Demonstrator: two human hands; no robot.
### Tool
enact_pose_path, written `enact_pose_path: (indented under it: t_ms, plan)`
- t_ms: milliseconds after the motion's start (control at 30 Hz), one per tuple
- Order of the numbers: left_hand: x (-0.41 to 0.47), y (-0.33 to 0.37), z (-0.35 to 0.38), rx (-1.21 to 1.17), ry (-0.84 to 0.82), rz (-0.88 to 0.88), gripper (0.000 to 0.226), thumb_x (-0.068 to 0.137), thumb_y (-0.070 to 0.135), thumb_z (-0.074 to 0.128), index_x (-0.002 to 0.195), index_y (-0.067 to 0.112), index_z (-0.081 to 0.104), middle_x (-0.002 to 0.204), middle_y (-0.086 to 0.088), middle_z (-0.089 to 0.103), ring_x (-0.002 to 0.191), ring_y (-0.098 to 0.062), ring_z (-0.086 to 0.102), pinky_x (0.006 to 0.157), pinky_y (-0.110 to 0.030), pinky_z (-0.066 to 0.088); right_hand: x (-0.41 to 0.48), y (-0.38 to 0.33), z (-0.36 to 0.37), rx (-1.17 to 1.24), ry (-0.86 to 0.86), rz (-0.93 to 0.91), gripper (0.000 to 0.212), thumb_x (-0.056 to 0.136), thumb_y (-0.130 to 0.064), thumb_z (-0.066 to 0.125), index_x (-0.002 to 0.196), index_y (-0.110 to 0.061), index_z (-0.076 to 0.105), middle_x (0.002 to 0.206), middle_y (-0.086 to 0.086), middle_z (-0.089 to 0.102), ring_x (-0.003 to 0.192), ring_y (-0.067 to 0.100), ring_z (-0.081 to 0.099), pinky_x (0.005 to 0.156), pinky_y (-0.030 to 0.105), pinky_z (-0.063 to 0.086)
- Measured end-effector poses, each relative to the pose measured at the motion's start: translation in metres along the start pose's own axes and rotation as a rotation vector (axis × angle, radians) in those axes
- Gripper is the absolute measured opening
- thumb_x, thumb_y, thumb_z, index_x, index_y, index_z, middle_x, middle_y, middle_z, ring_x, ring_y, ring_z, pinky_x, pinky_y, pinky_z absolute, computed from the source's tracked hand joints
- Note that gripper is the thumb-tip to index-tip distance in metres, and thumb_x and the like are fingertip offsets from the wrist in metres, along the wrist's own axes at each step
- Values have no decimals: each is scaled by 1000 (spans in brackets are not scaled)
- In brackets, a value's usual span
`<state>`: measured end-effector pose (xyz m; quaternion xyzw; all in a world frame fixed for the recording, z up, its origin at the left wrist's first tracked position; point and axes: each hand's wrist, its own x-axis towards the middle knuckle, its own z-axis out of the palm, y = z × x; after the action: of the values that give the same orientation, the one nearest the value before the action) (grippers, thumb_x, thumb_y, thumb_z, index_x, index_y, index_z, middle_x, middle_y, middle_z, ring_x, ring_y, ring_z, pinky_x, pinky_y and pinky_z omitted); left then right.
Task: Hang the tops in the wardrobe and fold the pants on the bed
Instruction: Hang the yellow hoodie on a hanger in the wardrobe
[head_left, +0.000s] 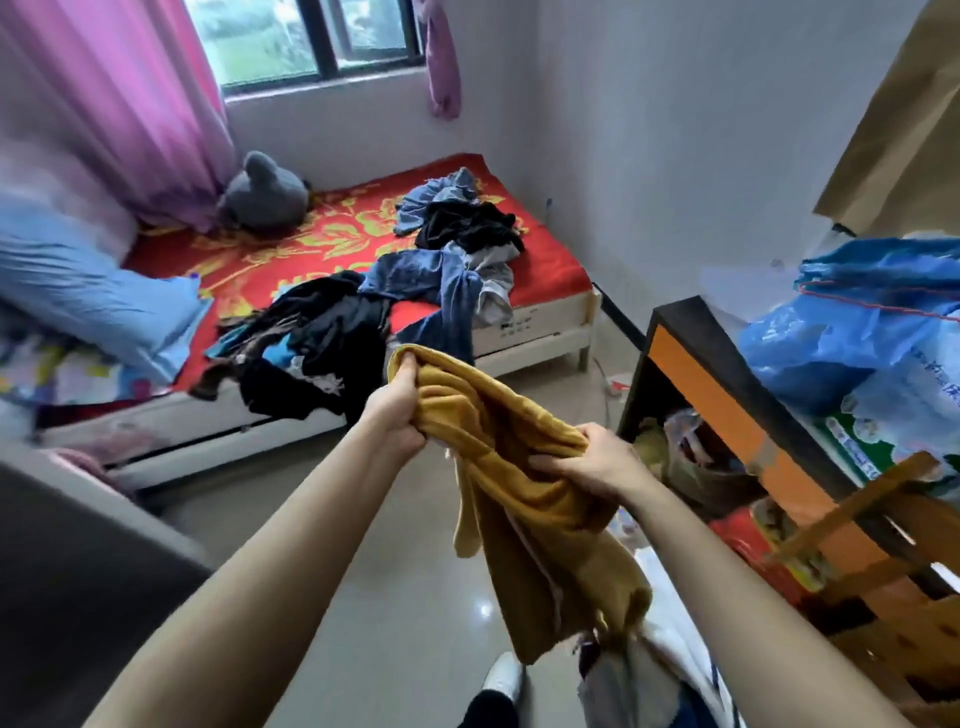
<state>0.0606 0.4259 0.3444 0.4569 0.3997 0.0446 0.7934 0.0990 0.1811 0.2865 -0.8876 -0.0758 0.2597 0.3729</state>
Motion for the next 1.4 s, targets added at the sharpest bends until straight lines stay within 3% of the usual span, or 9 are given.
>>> enact_pose_path:
  t_ms: [100,300,433,600,767,933,1100,1200,1400]
  plan:
    - [-21,10,-31,-88,-22,-49,65,94,61,49,126,4,58,112,-22,69,99,-37,69,76,-50,58,15,-14,42,-299,-25,-20,81,71,-53,78,139,-31,41,134,9,52,110,22,58,89,37,55]
    - [-38,43,-79,-79,-204,-63,70,96,67,37,97,3,66,83,-19,71,73,-31,73,64,-42,60,34,-79,104,-497,237,-312,123,77,-35,80,155,-33,-14,160,12,-6,149,36,13,122,51,18]
    - [-19,84,-111,-98,-368,39,62,94,60,48,94,3,73,96,-19,69,92,-32,68,92,-48,55,56,-136,137,-354,79,-584,119,69,-59,75,156,-33,-2,150,8,36,140,29,32,121,50,22]
    - [24,146,-168,-5,-344,136,64,76,73,65,80,10,57,83,-14,55,88,-34,57,95,-48,49,101,-185,163,-260,-154,-501,59,86,-28,65,137,-39,37,114,3,65,107,27,62,97,48,53]
    - [69,171,-244,693,94,338,87,46,75,85,110,20,65,106,-3,69,104,-29,67,89,-48,58,148,-232,168,-343,35,-504,26,86,-16,55,111,-21,49,101,11,67,97,36,62,83,42,52]
    - [115,155,-276,1420,358,491,127,42,89,70,148,38,23,126,-6,56,111,-30,60,87,-44,54,176,-276,183,-303,131,-512,22,81,-21,48,103,-24,50,88,10,65,86,37,61,74,40,49]
    - [153,136,-277,1848,296,512,92,68,78,64,147,44,29,124,-5,44,102,-27,61,78,-40,53,204,-311,193,-261,155,-577,30,69,-32,42,98,-37,49,72,-5,59,72,26,55,69,35,41]
    - [180,153,-279,1658,436,482,26,92,36,51,117,34,58,105,-4,64,96,-31,65,74,-38,50,231,-324,187,-325,198,-655,34,70,-32,44,103,-37,50,65,-16,50,66,23,49,67,34,37]
    - [242,217,-245,1003,572,439,22,93,22,45,85,18,66,90,-8,70,90,-35,63,75,-38,51,306,-349,182,-404,170,-762,32,78,-25,52,110,-30,51,87,2,68,84,33,63,69,36,38]
